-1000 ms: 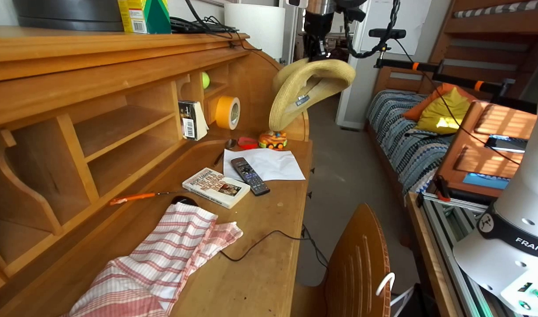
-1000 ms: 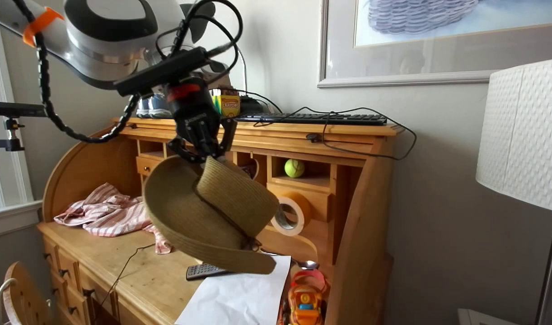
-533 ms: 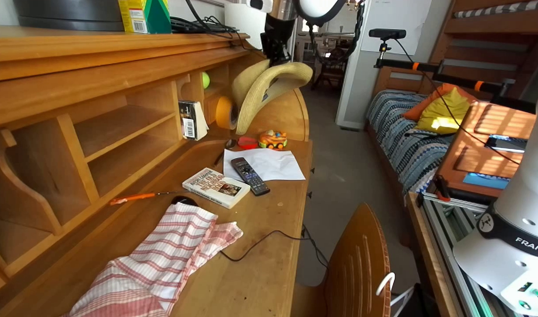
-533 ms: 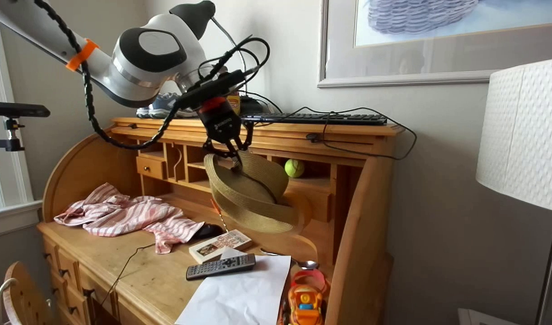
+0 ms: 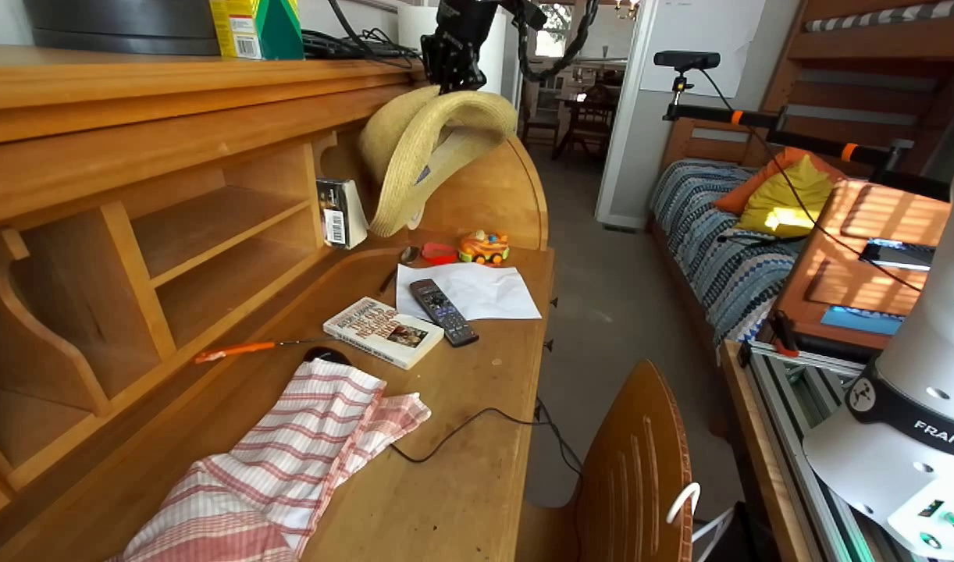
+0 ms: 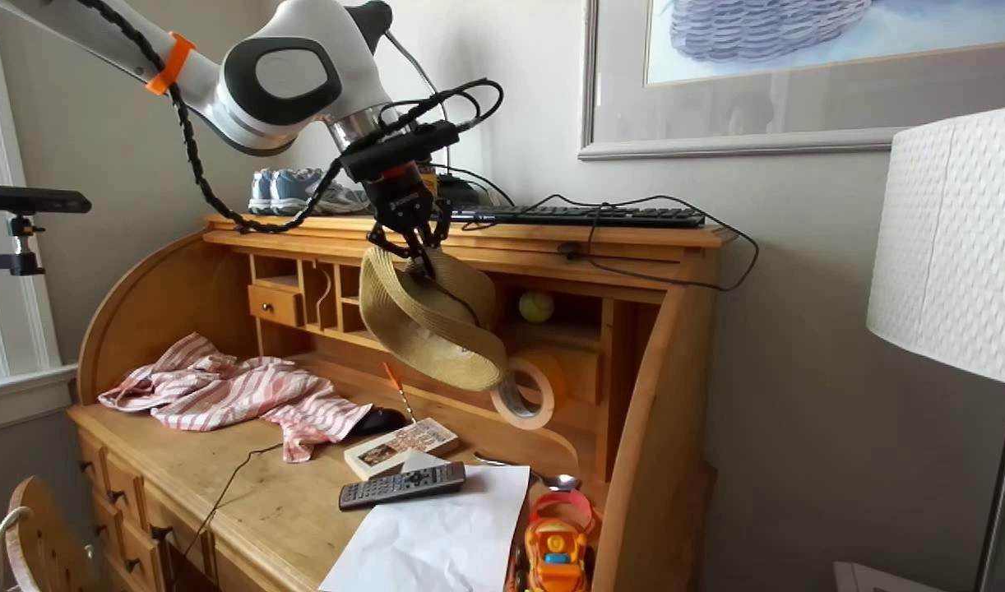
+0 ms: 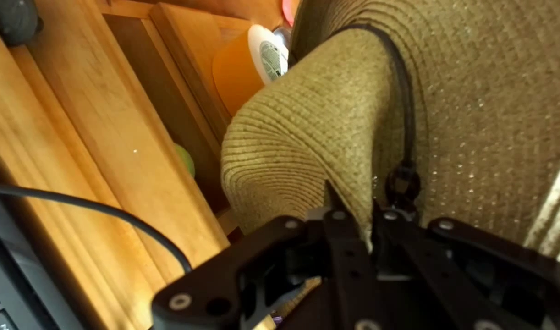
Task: Take the hat off of the shelf and put it on the desk
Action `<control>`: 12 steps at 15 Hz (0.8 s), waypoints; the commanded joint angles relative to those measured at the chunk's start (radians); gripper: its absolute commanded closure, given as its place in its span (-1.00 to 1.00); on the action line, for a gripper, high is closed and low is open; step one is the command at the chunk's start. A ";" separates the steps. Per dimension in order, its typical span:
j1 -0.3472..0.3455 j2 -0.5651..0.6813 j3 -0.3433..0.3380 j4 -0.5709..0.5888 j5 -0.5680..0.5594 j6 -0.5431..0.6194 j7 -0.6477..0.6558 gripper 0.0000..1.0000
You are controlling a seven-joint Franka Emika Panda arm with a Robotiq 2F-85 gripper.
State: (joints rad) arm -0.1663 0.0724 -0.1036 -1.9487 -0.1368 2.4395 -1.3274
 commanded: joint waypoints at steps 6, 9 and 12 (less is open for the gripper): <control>0.025 0.012 0.006 -0.155 -0.042 0.075 0.043 0.96; 0.035 -0.007 0.006 -0.271 -0.059 0.167 0.094 0.96; 0.040 0.030 0.017 -0.329 -0.077 0.282 0.068 0.96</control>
State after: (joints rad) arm -0.1347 0.1001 -0.0908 -2.2076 -0.1732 2.6179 -1.2628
